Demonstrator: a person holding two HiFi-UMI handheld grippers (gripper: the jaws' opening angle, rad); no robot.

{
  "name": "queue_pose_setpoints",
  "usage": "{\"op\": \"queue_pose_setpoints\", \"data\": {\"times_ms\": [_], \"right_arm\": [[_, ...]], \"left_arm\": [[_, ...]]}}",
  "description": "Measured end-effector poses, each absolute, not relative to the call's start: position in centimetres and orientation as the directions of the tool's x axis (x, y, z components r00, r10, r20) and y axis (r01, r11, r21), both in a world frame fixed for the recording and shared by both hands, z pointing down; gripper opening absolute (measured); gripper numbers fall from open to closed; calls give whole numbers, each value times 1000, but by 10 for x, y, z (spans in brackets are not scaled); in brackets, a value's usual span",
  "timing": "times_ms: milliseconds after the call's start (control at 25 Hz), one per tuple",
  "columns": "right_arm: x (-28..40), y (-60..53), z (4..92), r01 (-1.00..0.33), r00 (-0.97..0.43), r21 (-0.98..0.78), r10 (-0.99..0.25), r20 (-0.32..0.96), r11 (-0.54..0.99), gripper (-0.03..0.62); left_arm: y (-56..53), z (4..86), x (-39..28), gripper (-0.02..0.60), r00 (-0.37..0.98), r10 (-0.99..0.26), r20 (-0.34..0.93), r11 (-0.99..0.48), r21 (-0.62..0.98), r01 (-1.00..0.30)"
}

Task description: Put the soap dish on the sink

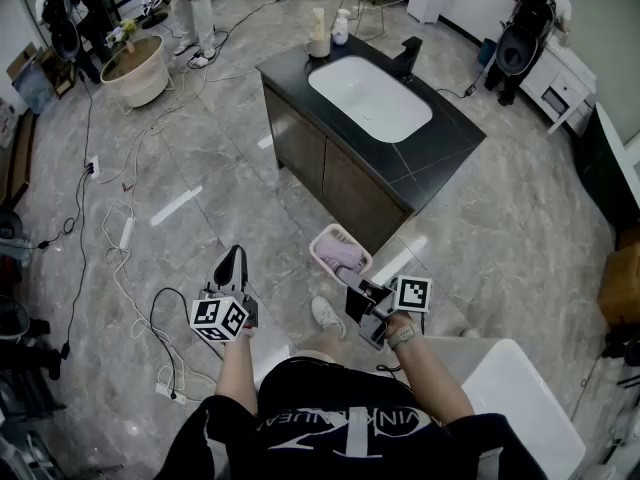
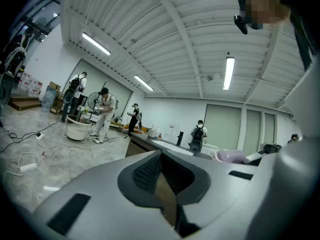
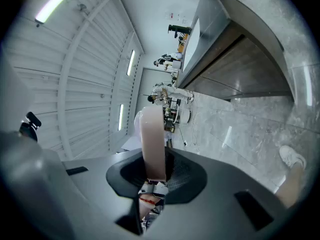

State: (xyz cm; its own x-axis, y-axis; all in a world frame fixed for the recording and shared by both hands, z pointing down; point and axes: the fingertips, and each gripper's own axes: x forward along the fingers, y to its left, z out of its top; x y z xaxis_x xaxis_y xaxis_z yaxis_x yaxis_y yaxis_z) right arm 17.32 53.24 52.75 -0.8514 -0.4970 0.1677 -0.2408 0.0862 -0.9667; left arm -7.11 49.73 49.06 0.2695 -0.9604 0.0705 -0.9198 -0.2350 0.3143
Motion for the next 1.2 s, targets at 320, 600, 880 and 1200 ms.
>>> {"op": "queue_pose_setpoints", "data": {"times_ms": [320,600,880,1200], "right_arm": [[177,420,516,-264,-867,-956,-466,176,130,77],[167,350,518,-237,-879,-965,-448,163,113,77],[145,301,529,-230,-892,-966,-422,161,117,77],[120,253,531,-222,-907,-967,-389,158,125,78]], "left_arm": [[393,480,-49,17,280,-957,79,-254,246,-935],[336,470,-49,17,265,-961,77,-247,186,-951],[303,473,-65,17,245,-965,90,-227,172,-958],[270,469,-87,17,203,-975,91,-185,176,-967]]}}
